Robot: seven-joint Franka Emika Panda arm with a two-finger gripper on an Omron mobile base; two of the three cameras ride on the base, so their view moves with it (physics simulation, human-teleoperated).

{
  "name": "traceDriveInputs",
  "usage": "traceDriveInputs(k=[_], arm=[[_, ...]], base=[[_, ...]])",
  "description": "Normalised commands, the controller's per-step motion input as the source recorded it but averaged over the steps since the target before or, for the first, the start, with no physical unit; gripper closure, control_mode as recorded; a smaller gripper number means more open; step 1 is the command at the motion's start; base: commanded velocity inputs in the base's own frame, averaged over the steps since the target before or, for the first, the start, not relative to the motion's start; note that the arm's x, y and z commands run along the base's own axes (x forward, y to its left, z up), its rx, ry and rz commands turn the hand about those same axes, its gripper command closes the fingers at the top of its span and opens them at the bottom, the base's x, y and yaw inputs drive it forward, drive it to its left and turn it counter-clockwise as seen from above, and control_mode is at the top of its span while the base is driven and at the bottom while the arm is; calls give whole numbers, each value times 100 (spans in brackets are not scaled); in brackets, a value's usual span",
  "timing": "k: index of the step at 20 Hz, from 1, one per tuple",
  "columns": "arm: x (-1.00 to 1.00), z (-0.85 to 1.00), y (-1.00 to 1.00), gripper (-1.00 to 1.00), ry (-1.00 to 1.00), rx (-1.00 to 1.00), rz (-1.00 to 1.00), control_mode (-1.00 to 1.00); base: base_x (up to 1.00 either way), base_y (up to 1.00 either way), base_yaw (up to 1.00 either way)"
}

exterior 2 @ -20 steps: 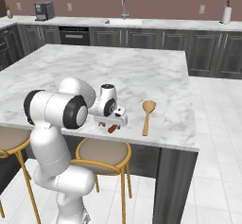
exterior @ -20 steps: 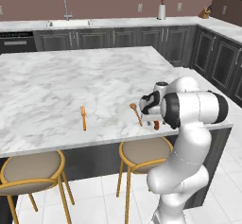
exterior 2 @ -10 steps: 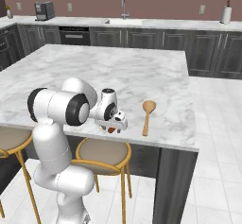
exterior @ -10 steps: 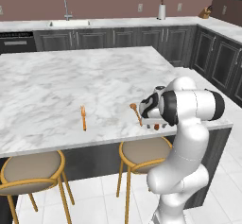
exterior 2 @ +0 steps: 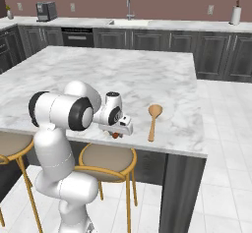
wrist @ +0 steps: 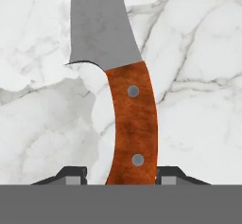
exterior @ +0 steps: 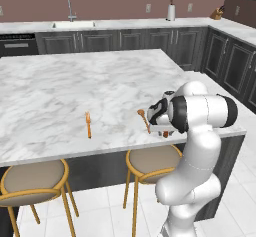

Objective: Pick up the metallic utensils from the counter and place them in the open drawer. Make sure not to pick up any wooden utensils.

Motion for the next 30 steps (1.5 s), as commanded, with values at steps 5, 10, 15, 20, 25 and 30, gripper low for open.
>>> traceDriveInputs(k=[5,10,15,20,25,30], arm=[[0,0,0,100,0,0,0,-100],[-33,38,-1,100,-10,7,0,-100],[-54,99,0,100,-10,4,1,-100],[-59,100,0,100,0,0,7,-100],[-71,100,4,100,5,-5,8,-100],[-97,100,15,100,6,-12,13,-100]], base=[[0,0,0],[0,0,0],[0,0,0],[0,0,0],[0,0,0],[0,0,0]])
